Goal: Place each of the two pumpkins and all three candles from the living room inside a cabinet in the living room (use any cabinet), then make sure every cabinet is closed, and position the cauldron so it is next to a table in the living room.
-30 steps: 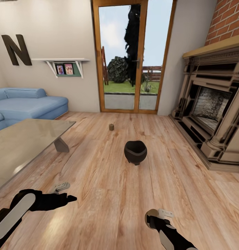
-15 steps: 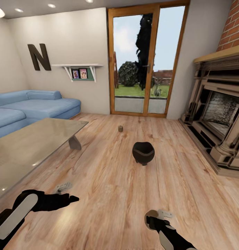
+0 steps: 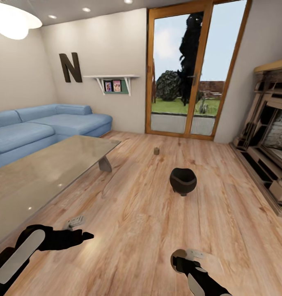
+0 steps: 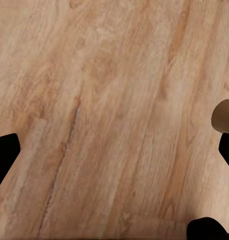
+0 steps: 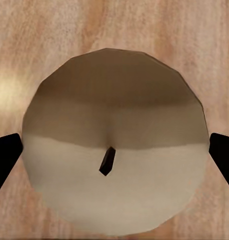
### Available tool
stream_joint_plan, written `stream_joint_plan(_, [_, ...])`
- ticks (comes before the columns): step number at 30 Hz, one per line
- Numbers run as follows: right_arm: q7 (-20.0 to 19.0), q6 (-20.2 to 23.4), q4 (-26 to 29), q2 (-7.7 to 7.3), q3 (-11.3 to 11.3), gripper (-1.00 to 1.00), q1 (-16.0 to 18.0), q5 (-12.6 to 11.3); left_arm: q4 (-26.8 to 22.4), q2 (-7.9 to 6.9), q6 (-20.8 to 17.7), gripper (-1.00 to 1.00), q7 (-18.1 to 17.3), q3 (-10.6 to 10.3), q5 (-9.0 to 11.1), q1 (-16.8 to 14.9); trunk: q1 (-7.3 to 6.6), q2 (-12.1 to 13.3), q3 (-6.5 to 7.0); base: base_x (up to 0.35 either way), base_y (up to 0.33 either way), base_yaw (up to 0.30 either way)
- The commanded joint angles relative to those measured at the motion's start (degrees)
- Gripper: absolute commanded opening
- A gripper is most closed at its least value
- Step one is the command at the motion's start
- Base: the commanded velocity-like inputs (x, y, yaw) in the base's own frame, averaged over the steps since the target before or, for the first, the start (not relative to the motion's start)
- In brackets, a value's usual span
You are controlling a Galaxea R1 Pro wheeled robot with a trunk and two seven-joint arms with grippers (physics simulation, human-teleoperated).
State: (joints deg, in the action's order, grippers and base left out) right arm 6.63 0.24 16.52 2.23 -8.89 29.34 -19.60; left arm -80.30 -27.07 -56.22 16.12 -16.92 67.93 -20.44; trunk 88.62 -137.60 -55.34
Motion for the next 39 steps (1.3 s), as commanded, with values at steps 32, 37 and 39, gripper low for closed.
stream_joint_plan(32, [0.40, -0.06, 0.25, -0.37, -0.42, -1.00, 0.02, -0.53, 0.11, 3.17, -0.12, 1.00, 4.49, -0.38, 0.47, -0.04, -3.09, 5.59, 1.26, -0.040, 0.000, 0.181])
stream_joint_plan(37, [0.39, -0.06, 0.20, -0.35, -0.44, -1.00, 0.02, -0.53, 0.51, 3.25, -0.03, 1.00, 4.57, -0.41, 0.45, -0.04, -4.19, 7.59, 1.92, 0.000, 0.000, 0.006])
stream_joint_plan(39, [0.36, -0.06, 0.19, -0.32, -0.43, -1.00, 0.02, -0.53, 0.80, 3.36, 0.02, 1.00, 4.63, -0.48, 0.45, -0.04, -4.63, 8.40, 2.14, 0.000, 0.000, 0.046])
